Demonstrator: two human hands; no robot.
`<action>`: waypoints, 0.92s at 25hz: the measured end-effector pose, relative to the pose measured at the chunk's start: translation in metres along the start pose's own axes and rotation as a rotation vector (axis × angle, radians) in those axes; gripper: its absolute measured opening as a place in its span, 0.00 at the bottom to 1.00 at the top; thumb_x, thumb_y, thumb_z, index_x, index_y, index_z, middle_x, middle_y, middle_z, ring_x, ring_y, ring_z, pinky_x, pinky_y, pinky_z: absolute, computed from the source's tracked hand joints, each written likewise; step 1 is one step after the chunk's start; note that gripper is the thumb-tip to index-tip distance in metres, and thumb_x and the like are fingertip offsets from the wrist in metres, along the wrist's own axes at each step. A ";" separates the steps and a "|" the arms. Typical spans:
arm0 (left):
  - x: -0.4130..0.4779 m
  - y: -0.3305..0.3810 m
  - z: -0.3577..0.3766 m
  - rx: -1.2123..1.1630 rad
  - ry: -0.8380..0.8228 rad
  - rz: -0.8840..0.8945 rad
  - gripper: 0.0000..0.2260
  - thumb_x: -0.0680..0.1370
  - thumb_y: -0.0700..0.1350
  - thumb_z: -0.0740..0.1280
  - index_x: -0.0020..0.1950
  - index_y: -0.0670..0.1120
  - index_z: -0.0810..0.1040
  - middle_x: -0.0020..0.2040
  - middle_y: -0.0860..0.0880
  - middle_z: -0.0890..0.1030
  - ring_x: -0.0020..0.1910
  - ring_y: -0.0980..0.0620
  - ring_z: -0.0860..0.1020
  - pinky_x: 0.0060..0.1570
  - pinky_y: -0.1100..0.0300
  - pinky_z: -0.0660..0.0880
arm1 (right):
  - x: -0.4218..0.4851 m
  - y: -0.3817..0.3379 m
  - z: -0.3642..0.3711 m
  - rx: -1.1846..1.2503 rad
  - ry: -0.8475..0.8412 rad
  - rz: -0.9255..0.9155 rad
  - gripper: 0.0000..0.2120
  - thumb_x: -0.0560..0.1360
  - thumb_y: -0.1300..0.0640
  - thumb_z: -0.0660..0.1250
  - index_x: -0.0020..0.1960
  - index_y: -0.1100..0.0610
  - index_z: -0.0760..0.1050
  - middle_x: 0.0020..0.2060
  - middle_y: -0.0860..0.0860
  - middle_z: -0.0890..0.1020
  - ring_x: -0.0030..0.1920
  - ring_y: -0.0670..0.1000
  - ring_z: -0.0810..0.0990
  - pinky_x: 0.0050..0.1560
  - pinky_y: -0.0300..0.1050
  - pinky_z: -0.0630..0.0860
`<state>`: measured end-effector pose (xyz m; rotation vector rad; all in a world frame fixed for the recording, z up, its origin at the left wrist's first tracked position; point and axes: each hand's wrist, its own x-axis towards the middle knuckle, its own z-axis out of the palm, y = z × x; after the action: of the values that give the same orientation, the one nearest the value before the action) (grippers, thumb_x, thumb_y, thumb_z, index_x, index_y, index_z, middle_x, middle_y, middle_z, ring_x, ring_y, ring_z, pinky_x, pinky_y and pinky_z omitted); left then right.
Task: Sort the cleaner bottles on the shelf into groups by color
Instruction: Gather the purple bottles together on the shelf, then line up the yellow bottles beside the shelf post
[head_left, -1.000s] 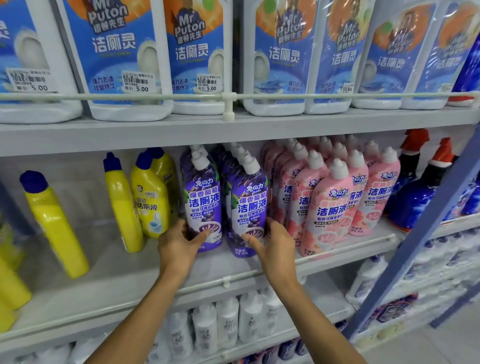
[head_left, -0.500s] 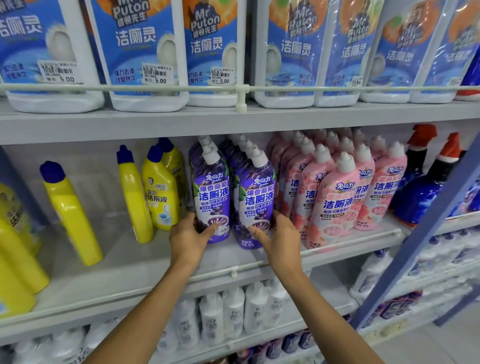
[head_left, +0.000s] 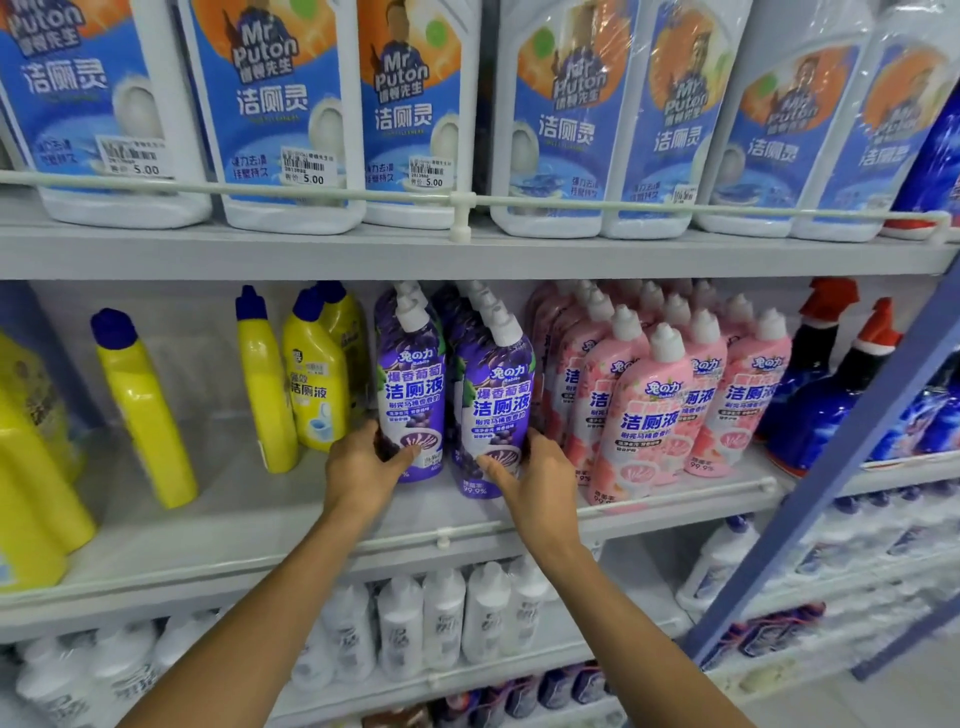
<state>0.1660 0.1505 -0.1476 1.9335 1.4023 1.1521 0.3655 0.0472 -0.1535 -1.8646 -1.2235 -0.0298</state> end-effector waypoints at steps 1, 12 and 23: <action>0.000 0.003 -0.003 0.041 -0.024 -0.005 0.18 0.72 0.51 0.78 0.57 0.43 0.81 0.51 0.45 0.86 0.48 0.44 0.84 0.46 0.55 0.79 | 0.000 0.000 -0.002 -0.018 -0.017 -0.002 0.24 0.71 0.40 0.75 0.58 0.54 0.76 0.49 0.50 0.81 0.48 0.51 0.79 0.48 0.47 0.79; -0.056 0.016 -0.098 0.603 -0.549 0.358 0.31 0.76 0.69 0.61 0.70 0.48 0.72 0.67 0.43 0.76 0.65 0.41 0.75 0.60 0.49 0.74 | -0.052 -0.042 -0.068 -0.500 -0.478 -0.306 0.29 0.80 0.38 0.63 0.71 0.58 0.69 0.63 0.58 0.76 0.61 0.61 0.77 0.54 0.54 0.77; -0.141 -0.045 -0.228 0.818 -0.529 0.257 0.53 0.65 0.84 0.43 0.74 0.47 0.70 0.69 0.42 0.75 0.69 0.41 0.71 0.68 0.48 0.69 | -0.141 -0.136 -0.037 -0.474 -0.715 -0.516 0.41 0.80 0.34 0.58 0.82 0.57 0.53 0.80 0.58 0.57 0.80 0.58 0.55 0.78 0.54 0.57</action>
<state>-0.0665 0.0151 -0.1115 2.7554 1.4516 0.0580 0.2061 -0.0634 -0.1062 -1.9588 -2.3423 0.0798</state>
